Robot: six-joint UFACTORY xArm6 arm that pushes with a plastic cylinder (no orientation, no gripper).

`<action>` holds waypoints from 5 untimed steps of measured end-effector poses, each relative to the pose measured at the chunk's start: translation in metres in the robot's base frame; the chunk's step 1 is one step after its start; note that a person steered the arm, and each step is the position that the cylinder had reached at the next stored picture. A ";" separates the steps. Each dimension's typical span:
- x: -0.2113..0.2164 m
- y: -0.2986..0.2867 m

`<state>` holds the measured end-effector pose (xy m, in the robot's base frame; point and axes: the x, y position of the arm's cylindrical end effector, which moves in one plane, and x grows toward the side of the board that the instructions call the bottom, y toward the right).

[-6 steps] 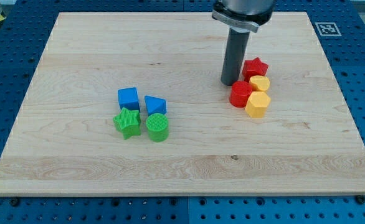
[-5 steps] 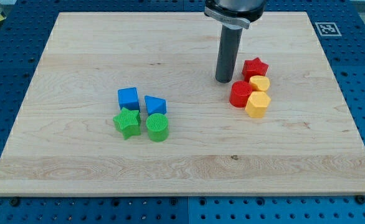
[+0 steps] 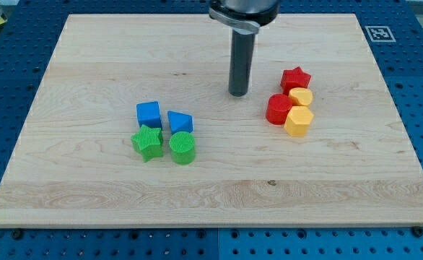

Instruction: Place the arm right to the blue triangle

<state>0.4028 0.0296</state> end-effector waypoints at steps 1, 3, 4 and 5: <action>0.000 -0.013; 0.038 -0.017; 0.053 -0.017; 0.067 -0.017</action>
